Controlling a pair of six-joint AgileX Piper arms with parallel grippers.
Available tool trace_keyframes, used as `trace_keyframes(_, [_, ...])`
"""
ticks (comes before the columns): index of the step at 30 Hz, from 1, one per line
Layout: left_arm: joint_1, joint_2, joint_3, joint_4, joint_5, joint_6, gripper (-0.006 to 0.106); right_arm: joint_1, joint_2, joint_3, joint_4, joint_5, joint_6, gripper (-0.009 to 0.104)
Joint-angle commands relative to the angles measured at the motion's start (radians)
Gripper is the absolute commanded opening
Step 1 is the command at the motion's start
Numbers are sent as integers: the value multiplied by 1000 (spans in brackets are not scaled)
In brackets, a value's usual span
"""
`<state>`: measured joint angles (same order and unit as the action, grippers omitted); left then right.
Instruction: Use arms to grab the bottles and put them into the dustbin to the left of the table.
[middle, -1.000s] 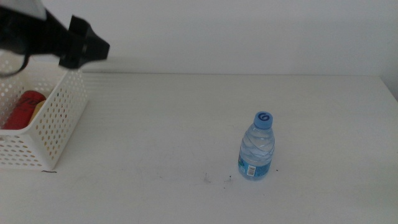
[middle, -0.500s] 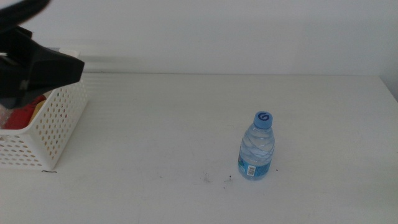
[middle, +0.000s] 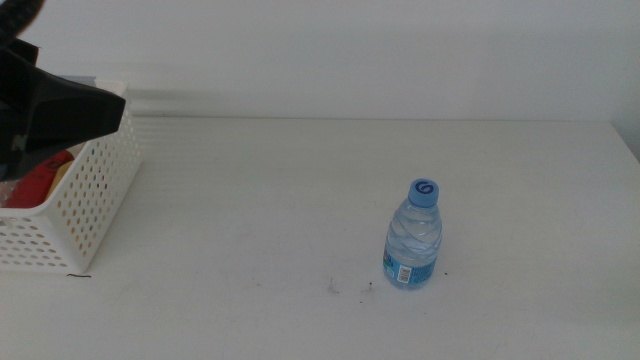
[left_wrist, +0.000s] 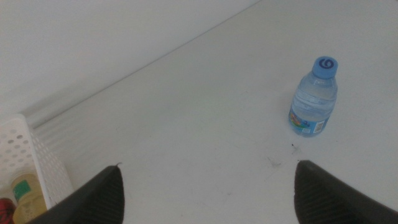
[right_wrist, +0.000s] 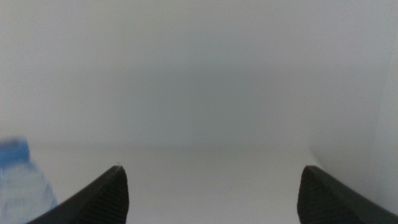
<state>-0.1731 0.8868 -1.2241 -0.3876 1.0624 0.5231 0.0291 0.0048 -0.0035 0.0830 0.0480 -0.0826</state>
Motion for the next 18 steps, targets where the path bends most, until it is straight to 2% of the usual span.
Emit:
trace_keyframes(1, [-6,-4,4,-3,-5,0,94,-7,-5,4,0,-99,6,92])
trace_keyframes(5, [-6,-4,4,-4,-7,0,94,24,90,4,-26,-135,72,92])
trace_keyframes(8, [-6,-4,4,-2,-17,0,94,86,241,4,-83,-229,91,92])
trace_keyframes(12, [-6,-4,4,-5,-36,0,94,228,484,4,-226,-384,180,92])
trace_keyframes(15, [-6,-4,4,-3,-38,0,94,311,656,4,-230,-502,143,92])
trace_keyframes(18, [-6,-4,4,-3,-42,0,94,343,820,4,-223,-630,98,92])
